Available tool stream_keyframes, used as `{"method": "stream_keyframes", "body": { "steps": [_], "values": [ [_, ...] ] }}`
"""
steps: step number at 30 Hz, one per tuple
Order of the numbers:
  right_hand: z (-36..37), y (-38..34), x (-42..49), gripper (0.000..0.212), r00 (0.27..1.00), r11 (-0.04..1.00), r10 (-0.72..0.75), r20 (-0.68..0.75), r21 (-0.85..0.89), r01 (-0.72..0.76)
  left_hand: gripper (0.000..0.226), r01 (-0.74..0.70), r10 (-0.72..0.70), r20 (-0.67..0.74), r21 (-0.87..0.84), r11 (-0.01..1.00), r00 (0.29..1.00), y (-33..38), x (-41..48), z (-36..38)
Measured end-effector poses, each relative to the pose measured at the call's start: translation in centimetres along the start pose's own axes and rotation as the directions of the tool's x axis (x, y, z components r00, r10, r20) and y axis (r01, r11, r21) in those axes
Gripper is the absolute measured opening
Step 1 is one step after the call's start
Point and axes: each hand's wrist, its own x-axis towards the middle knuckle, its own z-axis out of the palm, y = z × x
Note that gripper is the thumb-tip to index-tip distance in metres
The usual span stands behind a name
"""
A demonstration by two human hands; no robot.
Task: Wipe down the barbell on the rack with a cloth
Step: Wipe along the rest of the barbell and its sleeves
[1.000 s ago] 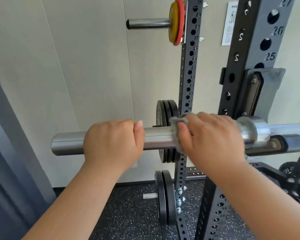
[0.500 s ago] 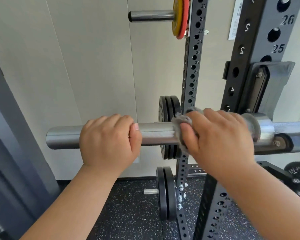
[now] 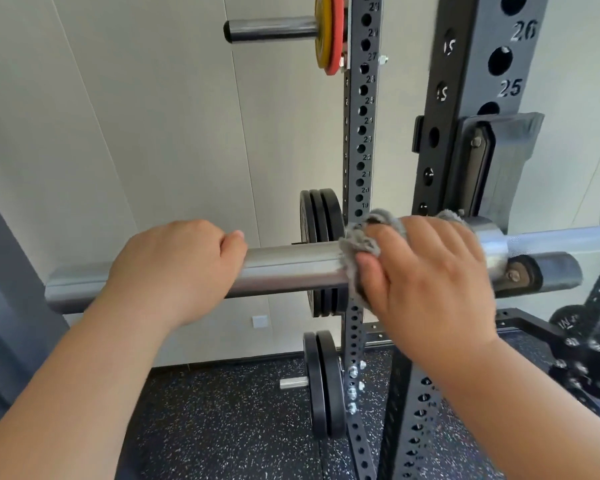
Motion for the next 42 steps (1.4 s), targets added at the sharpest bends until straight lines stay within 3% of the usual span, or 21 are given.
{"method": "stream_keyframes", "body": {
  "steps": [3,5,8,11,13,17,20,25,29,31,34,38,40,42],
  "values": [
    [0.0,-0.6,-0.3,0.038,0.989,0.993,0.122,-0.079,0.013,-0.121,0.059,-0.005,0.005,0.029,-0.026,1.000,1.000,0.0,0.3,0.0],
    [0.3,-2.8,0.1,0.037,0.982,0.984,0.179,-0.058,0.033,-0.177,0.058,0.003,-0.003,0.012,-0.015,1.000,1.000,0.1,0.2,0.0],
    [1.0,-5.6,-0.5,0.035,0.998,0.998,0.040,-0.047,0.051,-0.038,0.055,-0.004,0.002,-0.062,-0.028,1.000,0.998,0.6,-0.7,-0.3],
    [0.6,-3.4,-0.7,0.035,0.996,0.994,-0.083,-0.034,0.069,0.085,0.052,-0.169,0.172,-0.234,0.032,0.985,0.957,2.6,-2.2,0.0],
    [0.1,-0.9,-1.3,0.036,0.999,0.999,-0.026,-0.025,0.021,0.027,0.050,-0.236,0.236,-0.238,0.030,0.971,0.942,3.9,-2.7,0.9],
    [0.1,-0.4,-1.6,0.038,0.989,0.992,0.128,-0.076,0.024,-0.127,0.057,-0.160,0.170,-0.224,0.061,0.985,0.960,5.2,-2.5,1.6],
    [1.0,-2.7,-1.4,0.038,0.982,0.984,0.160,-0.095,0.088,-0.152,0.068,-0.095,0.112,-0.131,0.127,0.987,0.985,5.4,-1.6,1.0],
    [0.8,0.3,-2.3,0.034,0.988,0.992,-0.070,-0.137,0.094,0.083,0.073,-0.091,0.087,0.084,0.041,0.995,0.993,5.4,0.3,-0.3],
    [0.1,1.8,-3.4,0.034,0.993,0.999,0.009,-0.117,0.041,-0.004,0.072,0.038,0.007,0.443,-0.092,0.995,0.896,5.5,2.8,-0.7],
    [0.2,0.5,-3.1,0.030,0.989,0.995,0.093,-0.114,0.057,-0.087,0.061,0.043,0.021,0.501,-0.116,0.992,0.865,5.6,3.2,-0.9],
    [0.9,-2.4,-1.8,0.032,0.990,0.988,0.101,-0.099,0.127,-0.088,0.041,-0.107,0.114,0.418,-0.040,0.993,0.901,5.5,2.8,-0.7],
    [0.3,-1.6,-0.6,0.036,0.997,0.991,-0.083,-0.007,0.105,0.083,0.056,-0.061,0.060,0.220,-0.002,0.998,0.974,5.4,1.4,-0.6],
    [-0.6,0.4,-0.5,0.040,0.999,0.998,-0.048,0.021,0.052,0.047,0.065,-0.022,0.022,0.119,0.000,1.000,0.993,5.6,0.4,-0.5],
    [-1.0,1.2,-0.6,0.037,0.998,0.999,0.033,-0.057,0.042,-0.030,0.065,-0.052,0.052,0.010,0.004,0.999,0.999,5.8,-0.4,-0.3]
  ]
}}
